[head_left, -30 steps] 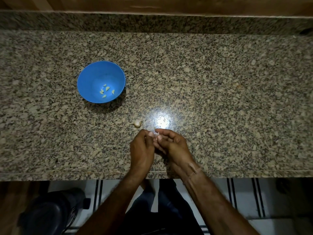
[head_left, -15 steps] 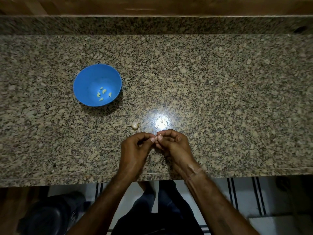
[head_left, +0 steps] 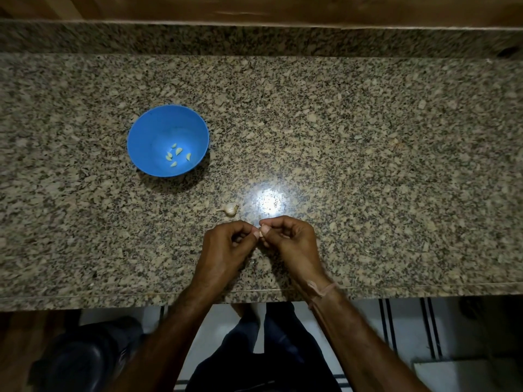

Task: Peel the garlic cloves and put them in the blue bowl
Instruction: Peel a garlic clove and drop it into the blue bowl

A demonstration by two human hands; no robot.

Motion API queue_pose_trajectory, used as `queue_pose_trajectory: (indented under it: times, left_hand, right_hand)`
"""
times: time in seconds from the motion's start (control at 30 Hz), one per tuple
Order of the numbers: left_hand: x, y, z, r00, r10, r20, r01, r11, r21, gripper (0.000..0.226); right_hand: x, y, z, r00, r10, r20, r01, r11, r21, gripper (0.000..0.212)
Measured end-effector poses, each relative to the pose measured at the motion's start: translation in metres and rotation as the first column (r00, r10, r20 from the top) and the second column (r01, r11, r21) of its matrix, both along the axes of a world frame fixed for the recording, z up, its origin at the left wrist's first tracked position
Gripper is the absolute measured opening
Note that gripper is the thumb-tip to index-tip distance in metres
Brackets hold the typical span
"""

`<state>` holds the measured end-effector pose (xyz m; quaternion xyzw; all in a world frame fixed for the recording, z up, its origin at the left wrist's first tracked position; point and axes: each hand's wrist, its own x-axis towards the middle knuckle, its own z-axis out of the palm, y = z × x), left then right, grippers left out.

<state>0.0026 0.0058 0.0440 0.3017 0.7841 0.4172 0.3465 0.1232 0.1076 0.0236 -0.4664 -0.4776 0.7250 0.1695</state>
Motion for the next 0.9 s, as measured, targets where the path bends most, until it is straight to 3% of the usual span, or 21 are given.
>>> queue_pose_trajectory:
  times: [0.3,0.63,0.77,0.9]
  left_hand:
    - [-0.001,-0.003,-0.002,1.000,0.008,0.006,-0.008,1.000,-0.004,0.013]
    - [0.005,0.004,-0.007,0.989,0.006,-0.148,-0.015,0.998,-0.060,0.013]
    - [0.004,0.006,-0.010,0.959,-0.080,-0.273,0.073,0.997,-0.034,0.012]
    - [0.003,0.008,-0.012,0.953,-0.104,-0.284,0.103,0.994,-0.017,0.008]
  right_hand:
    - [-0.002,0.001,-0.002,0.998,0.060,-0.007,-0.060,0.996,-0.068,0.013]
    - [-0.002,0.007,-0.001,0.999,0.014,-0.035,-0.024,0.950,-0.311,0.013]
    - [-0.002,0.006,-0.001,0.997,-0.003,-0.083,-0.026,0.939,-0.344,0.010]
    - [-0.002,0.010,-0.001,0.998,-0.019,-0.054,-0.002,0.932,-0.362,0.015]
